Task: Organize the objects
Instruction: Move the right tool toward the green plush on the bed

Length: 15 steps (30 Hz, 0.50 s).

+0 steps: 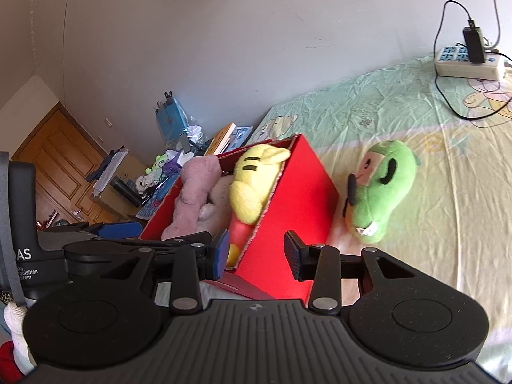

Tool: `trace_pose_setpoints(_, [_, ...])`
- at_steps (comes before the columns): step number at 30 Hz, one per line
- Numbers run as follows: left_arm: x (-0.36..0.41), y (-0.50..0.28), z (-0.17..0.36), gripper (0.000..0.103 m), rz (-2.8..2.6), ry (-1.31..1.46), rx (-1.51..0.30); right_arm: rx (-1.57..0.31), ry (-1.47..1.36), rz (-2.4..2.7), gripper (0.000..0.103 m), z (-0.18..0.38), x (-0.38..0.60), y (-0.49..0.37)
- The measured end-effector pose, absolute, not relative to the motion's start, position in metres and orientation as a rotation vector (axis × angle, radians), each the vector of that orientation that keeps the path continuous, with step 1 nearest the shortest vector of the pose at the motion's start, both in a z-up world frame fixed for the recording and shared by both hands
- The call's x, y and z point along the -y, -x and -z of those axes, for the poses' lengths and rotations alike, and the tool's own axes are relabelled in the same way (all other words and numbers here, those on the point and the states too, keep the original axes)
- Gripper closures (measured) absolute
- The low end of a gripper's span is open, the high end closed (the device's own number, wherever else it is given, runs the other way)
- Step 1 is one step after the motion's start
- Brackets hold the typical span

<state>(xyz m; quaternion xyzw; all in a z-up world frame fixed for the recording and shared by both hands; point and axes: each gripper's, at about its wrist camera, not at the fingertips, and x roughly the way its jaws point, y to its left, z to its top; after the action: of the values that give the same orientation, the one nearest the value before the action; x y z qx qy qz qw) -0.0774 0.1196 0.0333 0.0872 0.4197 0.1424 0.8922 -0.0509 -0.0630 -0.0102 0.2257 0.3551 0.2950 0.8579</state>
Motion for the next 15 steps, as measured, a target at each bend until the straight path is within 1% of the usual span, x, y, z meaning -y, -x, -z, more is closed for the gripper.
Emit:
trace_pose_setpoints(7, [-0.085, 0.076, -0.027, 0.001, -0.230, -0.206, -0.875, -0.754, -0.490, -0.563, 0.061, 0.020, 0.090, 0.058])
trace_pose_setpoints(15, [-0.055, 0.070, -0.008, 0.002, -0.135, -0.264, -0.899, -0.787, -0.554, -0.474, 0.061, 0.041, 0.119, 0.060])
